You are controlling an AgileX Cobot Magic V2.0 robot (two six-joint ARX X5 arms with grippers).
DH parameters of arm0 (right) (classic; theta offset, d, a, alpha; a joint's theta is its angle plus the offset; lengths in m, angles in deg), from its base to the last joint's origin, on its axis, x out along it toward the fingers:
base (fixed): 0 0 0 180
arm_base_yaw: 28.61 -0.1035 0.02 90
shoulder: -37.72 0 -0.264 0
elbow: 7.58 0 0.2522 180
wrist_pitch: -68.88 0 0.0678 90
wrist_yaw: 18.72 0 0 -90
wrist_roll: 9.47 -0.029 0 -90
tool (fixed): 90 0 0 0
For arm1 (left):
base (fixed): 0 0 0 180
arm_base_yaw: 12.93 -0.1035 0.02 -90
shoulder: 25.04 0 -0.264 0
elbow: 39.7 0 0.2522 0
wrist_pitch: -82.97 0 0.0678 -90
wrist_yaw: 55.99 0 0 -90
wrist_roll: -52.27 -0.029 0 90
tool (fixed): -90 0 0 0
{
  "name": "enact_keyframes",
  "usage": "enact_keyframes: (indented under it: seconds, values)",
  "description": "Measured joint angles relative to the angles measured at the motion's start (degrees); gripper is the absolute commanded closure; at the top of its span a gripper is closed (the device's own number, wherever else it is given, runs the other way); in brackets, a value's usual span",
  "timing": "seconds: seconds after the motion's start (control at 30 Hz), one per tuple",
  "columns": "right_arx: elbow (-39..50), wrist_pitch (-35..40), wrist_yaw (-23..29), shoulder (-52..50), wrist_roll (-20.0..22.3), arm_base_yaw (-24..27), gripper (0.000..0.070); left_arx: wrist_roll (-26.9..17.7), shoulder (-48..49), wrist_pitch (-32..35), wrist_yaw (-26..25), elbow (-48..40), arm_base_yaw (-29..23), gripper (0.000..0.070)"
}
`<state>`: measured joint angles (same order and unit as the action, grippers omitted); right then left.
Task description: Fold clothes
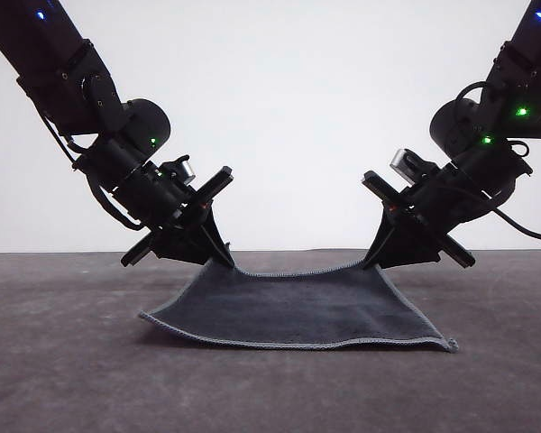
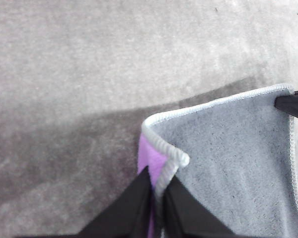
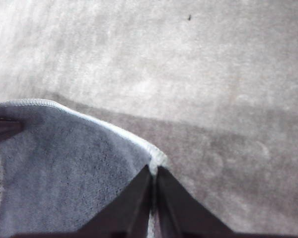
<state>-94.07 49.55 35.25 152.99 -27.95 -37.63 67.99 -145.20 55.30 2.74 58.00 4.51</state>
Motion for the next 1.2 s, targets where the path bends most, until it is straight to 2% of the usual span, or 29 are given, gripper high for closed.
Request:
enact_keyframes:
  seconds: [0.17,0.33,0.63,0.77,0.9,1.2]
  values:
    - [0.0,-0.01,-0.42,0.0,0.0,0.0,0.0699,0.0,0.0,-0.4,0.0,0.06,-0.56,0.07]
    - [0.0,0.02,-2.64,0.0,0.0,0.02,0.07,-0.02,0.0,-4.2,-0.27,1.43,-1.73,0.07]
    - [0.0,-2.59,-3.02,-2.08,0.06,0.02,0.07,-1.09,0.0,-10.14,-4.78,4.31,-2.95,0.07]
    - [-0.03,-3.35,-3.06,-5.04,0.38,0.02,0.07,-1.53,0.04,-12.04,-5.2,4.31,-2.96,0.07]
    - [-0.11,-5.59,-3.06,-6.97,0.93,0.02,0.07,-3.24,0.92,-14.55,-5.22,4.31,-2.96,0.07]
    - [-0.13,-11.61,-1.82,-9.11,5.36,-0.42,0.07,-8.07,6.67,-19.61,-4.73,4.42,-2.93,0.07]
